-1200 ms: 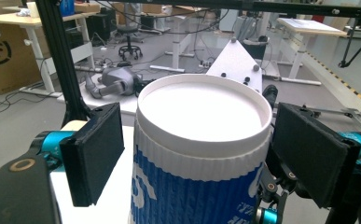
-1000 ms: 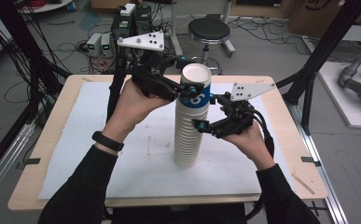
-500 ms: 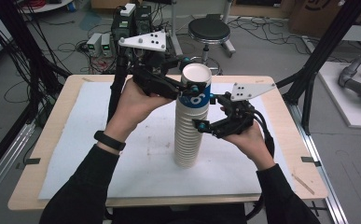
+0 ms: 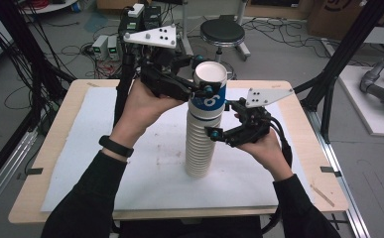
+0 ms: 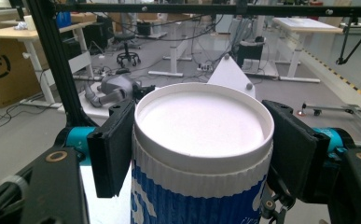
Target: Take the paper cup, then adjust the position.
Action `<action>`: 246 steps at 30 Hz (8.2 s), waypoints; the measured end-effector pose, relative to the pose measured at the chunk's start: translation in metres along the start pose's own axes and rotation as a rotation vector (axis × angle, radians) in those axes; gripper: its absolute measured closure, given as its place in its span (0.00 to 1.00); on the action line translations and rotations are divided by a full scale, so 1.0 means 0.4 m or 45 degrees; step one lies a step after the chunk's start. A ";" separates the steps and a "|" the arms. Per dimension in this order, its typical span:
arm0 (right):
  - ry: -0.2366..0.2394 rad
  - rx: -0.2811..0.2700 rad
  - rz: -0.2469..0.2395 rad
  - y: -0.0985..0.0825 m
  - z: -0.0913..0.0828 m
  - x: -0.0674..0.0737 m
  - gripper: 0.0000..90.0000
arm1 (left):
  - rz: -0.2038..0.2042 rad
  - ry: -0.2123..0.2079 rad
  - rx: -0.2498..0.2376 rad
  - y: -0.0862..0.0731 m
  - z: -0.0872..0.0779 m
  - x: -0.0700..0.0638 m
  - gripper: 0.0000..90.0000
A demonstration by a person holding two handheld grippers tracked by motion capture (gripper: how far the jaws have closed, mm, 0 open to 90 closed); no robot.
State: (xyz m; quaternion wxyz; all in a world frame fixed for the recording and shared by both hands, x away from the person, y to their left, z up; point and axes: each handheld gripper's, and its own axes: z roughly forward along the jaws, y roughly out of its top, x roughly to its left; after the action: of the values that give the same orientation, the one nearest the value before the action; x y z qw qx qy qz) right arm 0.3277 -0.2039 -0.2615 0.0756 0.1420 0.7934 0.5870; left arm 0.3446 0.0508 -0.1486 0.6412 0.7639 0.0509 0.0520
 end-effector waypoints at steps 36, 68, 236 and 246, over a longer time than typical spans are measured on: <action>-0.002 0.001 -0.002 -0.001 -0.001 -0.002 0.17 | 0.093 0.042 -0.149 0.120 -0.101 -0.038 0.33; -0.025 0.000 -0.013 -0.002 -0.022 0.012 0.17 | 0.046 0.077 -0.066 -0.070 -0.224 -0.133 0.33; 0.314 0.089 -0.056 -0.079 0.047 0.190 0.22 | -0.062 -0.152 -0.005 -0.260 -0.102 -0.213 0.28; 0.329 0.137 -0.047 -0.077 0.046 0.191 0.22 | -0.039 -0.152 0.115 -0.234 -0.130 -0.223 0.24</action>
State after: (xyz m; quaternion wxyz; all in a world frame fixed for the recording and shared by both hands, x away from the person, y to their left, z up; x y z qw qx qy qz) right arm 0.2564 -0.1717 -0.2929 -0.0242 0.0545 0.8293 0.5556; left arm 0.2477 0.1047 -0.2329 0.6087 0.7929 0.0266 -0.0059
